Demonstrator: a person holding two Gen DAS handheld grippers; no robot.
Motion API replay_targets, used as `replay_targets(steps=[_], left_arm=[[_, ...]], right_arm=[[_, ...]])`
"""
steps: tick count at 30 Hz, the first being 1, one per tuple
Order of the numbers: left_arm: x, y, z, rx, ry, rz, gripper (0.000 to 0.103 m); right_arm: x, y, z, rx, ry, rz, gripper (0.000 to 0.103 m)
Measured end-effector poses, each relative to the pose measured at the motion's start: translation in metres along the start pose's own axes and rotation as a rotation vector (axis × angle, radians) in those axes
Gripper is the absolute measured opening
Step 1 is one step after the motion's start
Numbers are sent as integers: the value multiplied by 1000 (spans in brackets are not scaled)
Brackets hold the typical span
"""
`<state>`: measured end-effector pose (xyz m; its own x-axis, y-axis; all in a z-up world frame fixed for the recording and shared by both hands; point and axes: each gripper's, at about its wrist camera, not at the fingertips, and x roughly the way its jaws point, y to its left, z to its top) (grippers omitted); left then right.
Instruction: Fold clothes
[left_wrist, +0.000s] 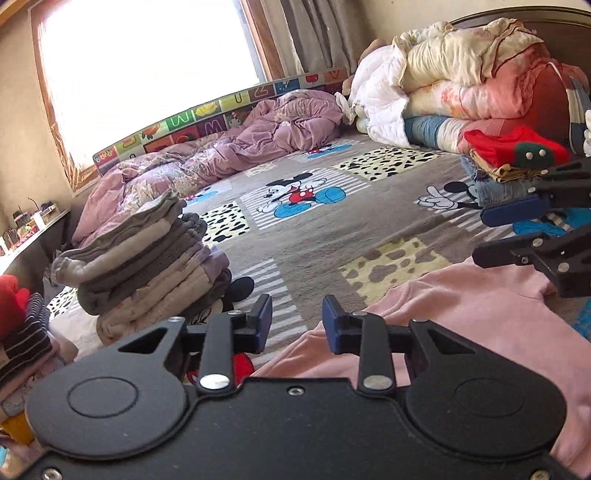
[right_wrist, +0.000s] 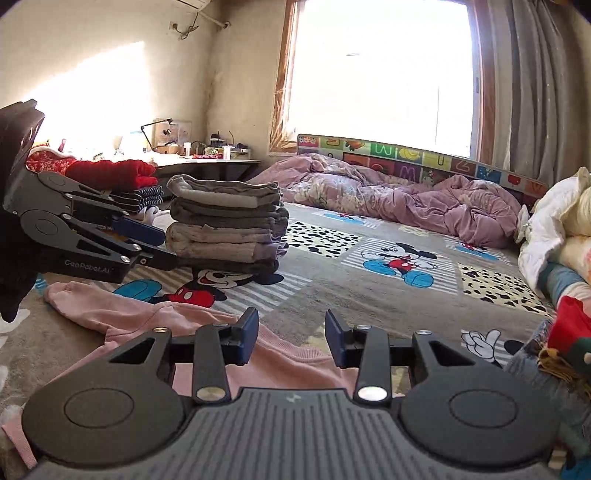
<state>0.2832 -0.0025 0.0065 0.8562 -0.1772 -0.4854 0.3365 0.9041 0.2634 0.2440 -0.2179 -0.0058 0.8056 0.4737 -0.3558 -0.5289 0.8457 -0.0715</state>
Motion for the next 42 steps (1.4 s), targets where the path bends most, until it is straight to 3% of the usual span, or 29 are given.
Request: replay_targets(steps=[5, 10, 13, 16, 19, 23, 28, 32, 34, 40, 42], left_arm=[[63, 2, -13, -13, 78, -73, 17], [89, -1, -17, -7, 125, -164, 17], [100, -3, -14, -6, 140, -209, 17], [129, -8, -24, -6, 206, -200, 17], [146, -3, -26, -77, 217, -184, 17], [145, 5, -26, -131, 207, -188, 17], [106, 26, -14, -159, 149, -187, 17], [114, 21, -24, -154, 206, -231, 17], [136, 12, -36, -125, 252, -180, 17], [128, 21, -27, -206, 207, -173, 16], [115, 19, -18, -207, 173, -165, 16]], right_arm=[[63, -14, -14, -12, 99, 35, 38], [106, -26, -37, 16, 210, 103, 27], [115, -31, -40, 37, 232, 141, 27], [134, -38, -43, 29, 268, 114, 26], [161, -49, -56, 24, 332, 58, 15], [161, -56, -58, 76, 324, 64, 14], [142, -57, -41, 128, 297, 76, 16], [142, -56, -37, 152, 281, 101, 23], [154, -58, -49, 175, 315, 100, 24], [157, -70, -53, 251, 345, 117, 22], [136, -84, -46, 314, 300, 97, 27]])
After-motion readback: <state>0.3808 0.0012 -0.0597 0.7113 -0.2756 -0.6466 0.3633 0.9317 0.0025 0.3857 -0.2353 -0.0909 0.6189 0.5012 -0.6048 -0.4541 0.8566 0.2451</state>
